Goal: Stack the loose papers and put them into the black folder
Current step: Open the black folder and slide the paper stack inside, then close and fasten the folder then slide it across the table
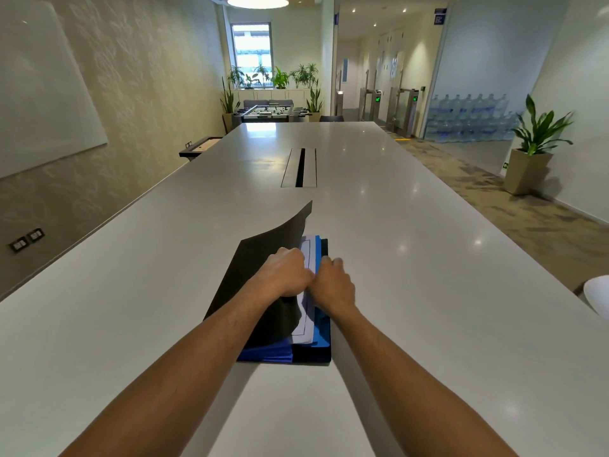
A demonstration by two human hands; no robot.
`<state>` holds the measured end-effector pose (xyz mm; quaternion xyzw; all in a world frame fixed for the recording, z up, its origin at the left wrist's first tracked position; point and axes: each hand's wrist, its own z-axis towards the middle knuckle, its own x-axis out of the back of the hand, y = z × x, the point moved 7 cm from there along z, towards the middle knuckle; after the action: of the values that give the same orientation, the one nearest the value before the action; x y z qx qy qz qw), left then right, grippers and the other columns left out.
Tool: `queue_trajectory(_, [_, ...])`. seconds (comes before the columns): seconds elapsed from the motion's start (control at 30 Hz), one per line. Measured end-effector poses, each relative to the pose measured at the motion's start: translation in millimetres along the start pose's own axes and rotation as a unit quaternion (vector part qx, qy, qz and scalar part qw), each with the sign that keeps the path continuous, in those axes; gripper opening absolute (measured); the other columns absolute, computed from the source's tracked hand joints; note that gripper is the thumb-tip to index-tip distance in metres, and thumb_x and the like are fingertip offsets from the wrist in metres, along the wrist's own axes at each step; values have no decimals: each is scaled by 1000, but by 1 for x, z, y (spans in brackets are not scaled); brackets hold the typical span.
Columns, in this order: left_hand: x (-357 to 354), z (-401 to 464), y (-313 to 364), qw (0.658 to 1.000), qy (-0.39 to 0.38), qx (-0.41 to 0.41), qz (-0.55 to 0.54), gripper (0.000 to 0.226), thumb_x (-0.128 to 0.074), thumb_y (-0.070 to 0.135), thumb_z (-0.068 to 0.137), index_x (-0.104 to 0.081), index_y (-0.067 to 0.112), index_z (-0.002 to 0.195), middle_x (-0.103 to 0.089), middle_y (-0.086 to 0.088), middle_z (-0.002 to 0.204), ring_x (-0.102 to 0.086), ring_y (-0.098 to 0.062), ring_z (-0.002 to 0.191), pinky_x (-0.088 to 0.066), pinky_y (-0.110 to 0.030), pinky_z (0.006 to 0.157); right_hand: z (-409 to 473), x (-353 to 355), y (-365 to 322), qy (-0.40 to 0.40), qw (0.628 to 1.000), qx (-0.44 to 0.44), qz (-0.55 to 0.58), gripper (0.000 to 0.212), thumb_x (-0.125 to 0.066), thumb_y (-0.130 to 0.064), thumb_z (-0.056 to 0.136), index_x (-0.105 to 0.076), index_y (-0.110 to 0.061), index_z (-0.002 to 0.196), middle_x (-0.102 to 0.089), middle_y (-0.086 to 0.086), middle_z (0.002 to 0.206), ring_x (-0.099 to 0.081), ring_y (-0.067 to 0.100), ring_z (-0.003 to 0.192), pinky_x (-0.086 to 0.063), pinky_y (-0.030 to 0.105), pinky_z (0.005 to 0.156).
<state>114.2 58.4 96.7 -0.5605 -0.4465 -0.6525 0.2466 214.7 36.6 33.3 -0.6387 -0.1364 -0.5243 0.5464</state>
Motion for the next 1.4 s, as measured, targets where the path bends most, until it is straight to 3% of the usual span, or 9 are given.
queue_trajectory(0.1, [-8, 2, 1, 1000, 4, -6, 8, 37, -51, 11, 93, -54, 10, 130, -56, -12, 122, -58, -16, 82, -41, -19, 63, 1, 16, 25, 87, 996, -8, -5, 33, -62, -25, 91, -50, -11, 118, -48, 12, 120, -53, 17, 69, -44, 27, 60])
queue_trajectory(0.23, [-24, 7, 3, 1000, 7, -23, 14, 48, -55, 18, 94, -44, 20, 140, -52, -11, 131, -53, -12, 81, -38, -17, 58, -1, 22, 49, 104, 994, -28, 33, 44, -70, -11, 84, -49, -13, 123, -45, 12, 124, -58, 18, 75, -46, 24, 64])
queue_trajectory(0.4, [-48, 5, 11, 998, 36, -46, 34, 67, -58, 22, 91, -23, 30, 147, -55, -2, 87, -60, -12, 65, -53, -25, 57, -12, 27, 54, 158, 981, -16, 115, 37, -62, -7, 89, -50, -16, 123, -43, 7, 128, -55, 11, 80, -41, 12, 64])
queue_trajectory(0.53, [-60, -2, 7, 992, 97, -39, 73, 36, -54, 49, 87, -54, 22, 110, -54, 5, 74, -55, -10, 63, -45, -27, 62, -14, 20, 55, 140, 973, 0, 182, 28, -61, -13, 91, -53, -18, 118, -50, 1, 122, -57, 9, 91, -48, 16, 72])
queue_trajectory(0.67, [-67, -4, -8, 985, 155, -61, 38, 30, -50, 51, 90, -58, 26, 75, -55, 10, 65, -53, -4, 58, -52, -26, 66, -15, 3, 50, 62, 982, 70, 162, 16, -62, -23, 91, -61, -20, 106, -61, -3, 107, -58, 10, 95, -42, 13, 77])
queue_trajectory(0.8, [-69, -5, -28, 975, 198, -97, -33, 10, -60, 33, 90, -63, 24, 94, -63, 9, 83, -56, -2, 72, -51, -24, 75, -21, -4, 38, 52, 983, 161, 74, 25, -59, -25, 91, -65, -22, 114, -66, -2, 116, -57, 13, 107, -39, 22, 93])
queue_trajectory(1.0, [-85, 3, -30, 972, 181, -142, -55, 34, -51, 23, 96, -57, 19, 130, -53, -2, 136, -51, -14, 120, -33, -28, 102, -29, -2, 27, 62, 972, 225, 5, 32, -43, -34, 94, -68, -22, 111, -72, 1, 108, -63, 18, 103, -43, 32, 93])
queue_trajectory(1.1, [-87, 4, -28, 970, 179, -161, -41, 32, -48, 21, 97, -61, 18, 126, -59, -5, 134, -53, -17, 121, -33, -33, 105, -31, -2, 23, 55, 972, 229, -9, 46, -28, -42, 91, -66, -23, 107, -71, 0, 104, -63, 18, 100, -45, 34, 90])
queue_trajectory(1.4, [-87, 6, -26, 964, 194, -183, -16, 30, -46, 24, 96, -63, 19, 120, -66, 0, 120, -58, -14, 109, -39, -31, 96, -25, -15, 29, 28, 976, 206, -58, 25, -46, -29, 94, -60, -25, 114, -66, -2, 112, -57, 17, 109, -40, 35, 95])
